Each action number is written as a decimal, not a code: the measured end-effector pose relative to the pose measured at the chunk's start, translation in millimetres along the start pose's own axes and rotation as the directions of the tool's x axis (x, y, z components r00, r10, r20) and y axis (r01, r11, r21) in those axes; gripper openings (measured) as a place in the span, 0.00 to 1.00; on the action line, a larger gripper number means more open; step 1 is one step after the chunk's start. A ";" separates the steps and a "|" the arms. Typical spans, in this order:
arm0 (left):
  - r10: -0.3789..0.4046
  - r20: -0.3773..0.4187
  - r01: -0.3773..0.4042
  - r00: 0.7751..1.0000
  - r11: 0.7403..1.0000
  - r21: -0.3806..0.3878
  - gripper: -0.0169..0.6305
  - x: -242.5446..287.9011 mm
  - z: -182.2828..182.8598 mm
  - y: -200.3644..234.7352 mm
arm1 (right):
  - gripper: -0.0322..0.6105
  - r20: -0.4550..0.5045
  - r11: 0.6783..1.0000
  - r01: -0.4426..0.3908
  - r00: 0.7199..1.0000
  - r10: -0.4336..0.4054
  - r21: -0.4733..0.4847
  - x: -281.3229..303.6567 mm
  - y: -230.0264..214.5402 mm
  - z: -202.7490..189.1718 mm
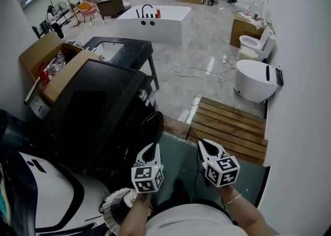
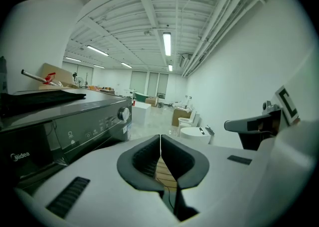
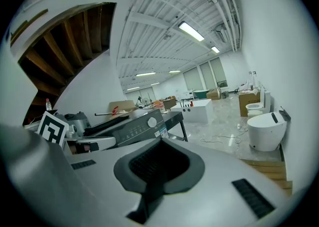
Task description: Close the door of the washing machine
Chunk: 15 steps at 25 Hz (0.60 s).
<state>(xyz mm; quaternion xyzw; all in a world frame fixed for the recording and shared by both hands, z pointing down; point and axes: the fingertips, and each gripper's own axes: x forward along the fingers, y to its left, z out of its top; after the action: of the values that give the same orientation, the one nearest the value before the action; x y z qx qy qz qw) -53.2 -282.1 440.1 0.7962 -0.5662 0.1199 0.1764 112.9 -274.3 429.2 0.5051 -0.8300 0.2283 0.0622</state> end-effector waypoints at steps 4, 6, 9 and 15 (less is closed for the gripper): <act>-0.003 0.011 0.003 1.000 1.000 -0.014 0.06 -4.8 4.2 1.7 | 0.06 0.005 1.000 -0.001 1.000 0.001 -0.017 -1.5 0.7 2.3; 0.000 0.017 0.001 1.000 1.000 -0.017 0.06 -6.0 7.6 4.6 | 0.06 0.003 1.000 -0.002 1.000 0.002 -0.020 0.2 1.6 4.0; -0.005 0.024 0.006 1.000 1.000 -0.027 0.06 -7.7 10.3 10.6 | 0.06 0.003 1.000 -0.003 1.000 0.003 -0.020 3.4 3.6 5.6; -0.013 0.035 0.015 0.999 0.999 -0.043 0.06 -9.3 13.0 26.5 | 0.06 0.002 1.000 -0.004 1.000 0.004 -0.010 13.5 7.8 6.0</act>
<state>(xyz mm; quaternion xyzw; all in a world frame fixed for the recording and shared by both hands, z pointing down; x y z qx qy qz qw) -81.3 -287.4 428.5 0.7980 -0.5661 0.0927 0.1846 100.4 -284.8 425.9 0.5035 -0.8321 0.2238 0.0631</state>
